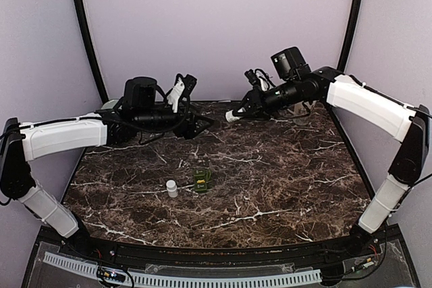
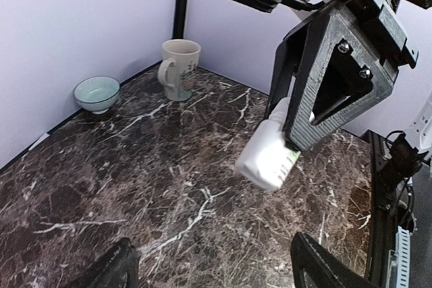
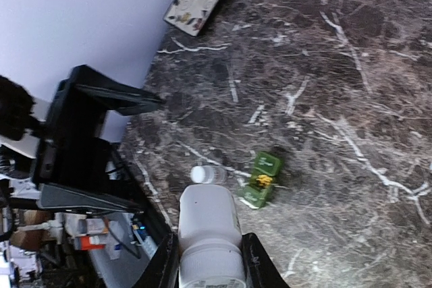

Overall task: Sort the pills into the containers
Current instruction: Place the pill bottle at the center of the board, then adjust the pill container at the center of the board.

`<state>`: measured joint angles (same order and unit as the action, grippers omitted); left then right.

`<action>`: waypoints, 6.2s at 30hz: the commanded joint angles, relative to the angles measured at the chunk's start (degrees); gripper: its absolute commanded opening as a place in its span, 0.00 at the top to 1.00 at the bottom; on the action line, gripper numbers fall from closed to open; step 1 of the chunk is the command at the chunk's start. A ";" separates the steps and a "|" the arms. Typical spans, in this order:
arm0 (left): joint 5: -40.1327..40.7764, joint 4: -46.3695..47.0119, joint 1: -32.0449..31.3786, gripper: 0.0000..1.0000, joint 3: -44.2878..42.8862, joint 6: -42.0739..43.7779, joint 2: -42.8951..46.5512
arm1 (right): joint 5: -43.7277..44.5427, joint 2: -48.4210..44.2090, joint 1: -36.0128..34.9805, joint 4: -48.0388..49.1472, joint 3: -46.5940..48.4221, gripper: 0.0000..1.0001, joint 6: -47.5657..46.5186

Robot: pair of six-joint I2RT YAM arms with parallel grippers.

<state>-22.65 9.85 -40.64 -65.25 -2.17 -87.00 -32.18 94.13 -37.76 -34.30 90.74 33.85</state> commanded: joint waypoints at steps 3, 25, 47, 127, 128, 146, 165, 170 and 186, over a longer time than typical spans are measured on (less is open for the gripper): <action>9.89 -0.48 0.56 0.20 6.06 -1.95 7.15 | 21.63 5.71 0.05 -12.69 1.34 0.95 -11.79; 18.27 -7.29 0.54 0.17 14.54 -7.58 15.75 | 49.38 18.56 -0.21 -21.18 -1.68 0.94 -17.22; 18.68 -9.23 1.00 0.01 17.56 -12.04 17.13 | 44.84 20.07 0.63 -16.40 -6.44 0.70 -18.11; -12.50 -31.63 10.54 0.54 -3.47 0.05 -21.19 | 6.33 22.84 -8.36 4.44 -4.81 0.63 -4.49; -12.56 -31.69 10.58 0.54 -3.70 -0.01 -21.50 | 6.39 23.01 -8.37 4.38 -4.79 0.63 -4.57; -12.76 -34.04 10.51 0.55 -8.63 0.15 -25.96 | 5.52 24.21 -8.38 4.05 -4.52 0.64 -5.17; -11.60 -36.51 10.33 0.57 -11.03 0.33 -28.30 | 4.31 26.14 -8.64 3.20 -1.61 0.65 -5.68; -10.85 -37.70 9.94 0.57 -12.10 0.71 -28.90 | 4.04 26.91 -9.08 2.80 -0.40 0.65 -5.81; -9.34 -39.46 9.18 0.58 -13.35 1.45 -29.85 | 6.44 26.77 -9.54 0.59 1.02 0.65 -6.91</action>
<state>-32.88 -27.18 -31.14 -77.49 -1.85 -116.38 -27.14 121.73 -46.89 -33.01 91.20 27.92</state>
